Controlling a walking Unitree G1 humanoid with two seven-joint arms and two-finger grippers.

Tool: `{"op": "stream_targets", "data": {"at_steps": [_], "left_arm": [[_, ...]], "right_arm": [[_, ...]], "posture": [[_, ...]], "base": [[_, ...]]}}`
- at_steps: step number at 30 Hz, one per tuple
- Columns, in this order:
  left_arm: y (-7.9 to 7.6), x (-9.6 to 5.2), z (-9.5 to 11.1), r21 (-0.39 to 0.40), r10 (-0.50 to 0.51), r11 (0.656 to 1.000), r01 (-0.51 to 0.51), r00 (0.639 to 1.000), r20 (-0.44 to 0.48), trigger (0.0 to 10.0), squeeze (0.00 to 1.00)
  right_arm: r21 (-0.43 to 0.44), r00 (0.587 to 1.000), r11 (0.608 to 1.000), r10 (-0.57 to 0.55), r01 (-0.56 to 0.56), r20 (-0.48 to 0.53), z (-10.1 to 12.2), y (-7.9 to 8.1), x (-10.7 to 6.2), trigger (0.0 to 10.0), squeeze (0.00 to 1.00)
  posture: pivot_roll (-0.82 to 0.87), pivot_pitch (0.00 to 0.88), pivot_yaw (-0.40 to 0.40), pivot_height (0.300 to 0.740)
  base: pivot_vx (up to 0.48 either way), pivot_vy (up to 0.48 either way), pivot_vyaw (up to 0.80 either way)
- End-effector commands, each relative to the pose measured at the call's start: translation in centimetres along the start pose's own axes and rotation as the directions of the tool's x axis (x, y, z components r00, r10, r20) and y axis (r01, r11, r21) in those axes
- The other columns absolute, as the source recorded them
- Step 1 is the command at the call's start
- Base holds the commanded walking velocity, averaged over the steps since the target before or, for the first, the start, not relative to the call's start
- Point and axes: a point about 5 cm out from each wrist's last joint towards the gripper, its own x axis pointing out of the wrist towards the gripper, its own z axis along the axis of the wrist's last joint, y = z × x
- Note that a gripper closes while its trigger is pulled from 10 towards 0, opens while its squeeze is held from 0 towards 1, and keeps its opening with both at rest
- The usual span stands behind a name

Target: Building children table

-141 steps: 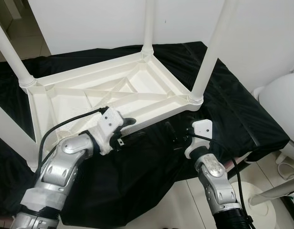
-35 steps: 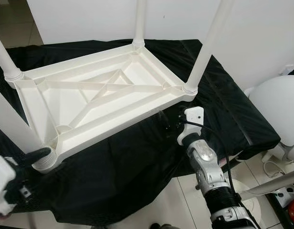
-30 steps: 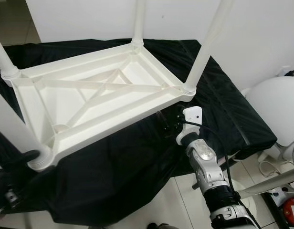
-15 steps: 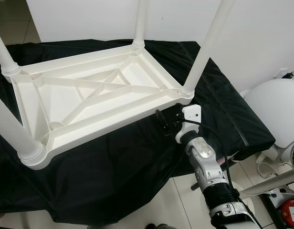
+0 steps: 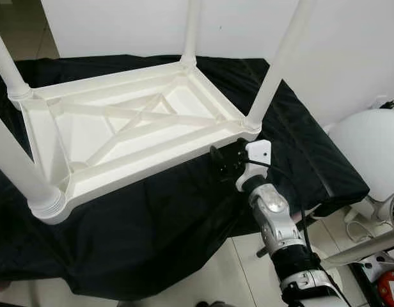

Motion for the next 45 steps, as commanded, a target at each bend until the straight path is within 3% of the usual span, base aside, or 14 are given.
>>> {"op": "stream_targets", "data": {"at_steps": [1,5,7,14,20,24,25,29,31,32,34,35,38,45], "left_arm": [[1.0,1.3,-0.9,-0.033,0.406,0.913,-0.407,0.914,-0.017,10.0,0.0],[0.6,3.0,-1.1,-0.07,0.407,0.911,-0.407,0.913,-0.006,10.0,0.0],[0.4,4.1,-1.2,-0.134,0.427,0.897,-0.422,0.904,0.015,10.0,0.0],[-0.8,5.3,-1.0,-0.216,0.391,0.904,-0.369,0.917,0.072,10.0,0.0],[-4.4,7.4,0.4,-0.266,0.276,0.938,-0.224,0.945,0.175,10.0,0.0],[-5.6,7.7,1.3,-0.272,0.238,0.947,-0.168,0.939,0.247,10.0,0.0],[-7.0,8.0,2.2,-0.323,0.188,0.943,-0.082,0.931,0.312,10.0,0.0],[-8.3,8.2,2.8,-0.349,0.128,0.937,0.007,0.923,0.362,10.0,0.0],[-10.3,8.6,3.5,-0.335,0.033,0.936,0.111,0.917,0.397,10.0,0.0],[-12.5,9.1,4.4,-0.342,-0.051,0.913,0.221,0.895,0.443,10.0,0.0],[-12.5,9.1,4.4,-0.342,-0.051,0.913,0.221,0.895,0.443,10.0,0.0],[-13.9,9.3,5.2,-0.345,-0.092,0.895,0.283,0.874,0.476,10.0,0.0],[-14.8,9.6,5.7,-0.345,-0.115,0.884,0.316,0.862,0.494,10.0,0.0],[-15.6,9.3,6.2,-0.34,-0.154,0.868,0.363,0.846,0.511,10.0,0.0]], "right_arm": [[0.003,0.999,0.999,-0.041,0.041,-0.01,-0.4,-0.3,-0.4,10.0,0.0],[-0.015,0.994,0.994,-0.106,0.105,-0.038,-0.8,-0.7,-0.5,10.0,0.0],[-0.026,0.976,0.979,-0.205,0.204,-0.077,-1.4,-1.7,-0.7,10.0,0.0],[-0.058,0.957,0.962,-0.273,0.268,-0.101,-1.8,-2.7,-0.9,10.0,0.0],[-0.067,0.944,0.95,-0.312,0.306,-0.109,-1.8,-3.3,-0.9,10.0,0.0],[-0.075,0.933,0.941,-0.337,0.33,-0.125,-2.0,-3.5,-0.8,10.0,0.0],[-0.09,0.929,0.937,-0.346,0.336,-0.134,-2.0,-3.5,-0.6,10.0,0.0],[-0.097,0.927,0.936,-0.349,0.339,-0.134,-2.0,-3.5,-0.5,10.0,0.0],[-0.102,0.924,0.932,-0.358,0.347,-0.132,-1.9,-3.7,-0.5,10.0,0.0],[-0.102,0.918,0.927,-0.372,0.361,-0.134,-1.9,-4.0,-0.5,10.0,0.0],[-0.102,0.918,0.927,-0.372,0.361,-0.134,-1.9,-4.0,-0.5,10.0,0.0],[-0.095,0.912,0.923,-0.384,0.374,-0.141,-2.0,-4.0,-0.5,10.0,0.0],[-0.094,0.908,0.92,-0.392,0.381,-0.152,-2.2,-4.0,-0.4,10.0,0.0],[-0.09,0.905,0.922,-0.386,0.376,-0.177,-2.6,-3.7,0.0,10.0,0.0]], "posture": [[0.15,0.111,-0.056,0.74],[0.15,0.111,-0.056,0.74],[0.15,0.111,-0.056,0.74],[0.14,0.116,-0.05,0.74],[0.13,0.112,-0.046,0.74],[0.12,0.103,-0.042,0.74],[0.12,0.097,-0.038,0.74],[0.12,0.094,-0.037,0.74],[0.11,0.087,-0.03,0.74],[0.11,0.085,-0.027,0.74],[0.11,0.085,-0.027,0.74],[0.11,0.084,-0.024,0.74],[0.11,0.083,-0.022,0.74],[0.1,0.083,-0.016,0.74]], "base": [[0.0,0.0,0.0],[0.0,0.0,0.0],[0.0,0.0,0.0],[0.0,0.0,0.0],[0.0,0.0,0.0],[0.0,0.0,0.0],[0.0,0.0,0.0],[0.0,0.0,0.0],[0.0,0.0,0.0],[0.0,0.0,0.0],[0.0,0.0,0.0],[0.0,0.0,0.0],[0.0,0.0,0.0],[0.0,0.0,0.0]]}}
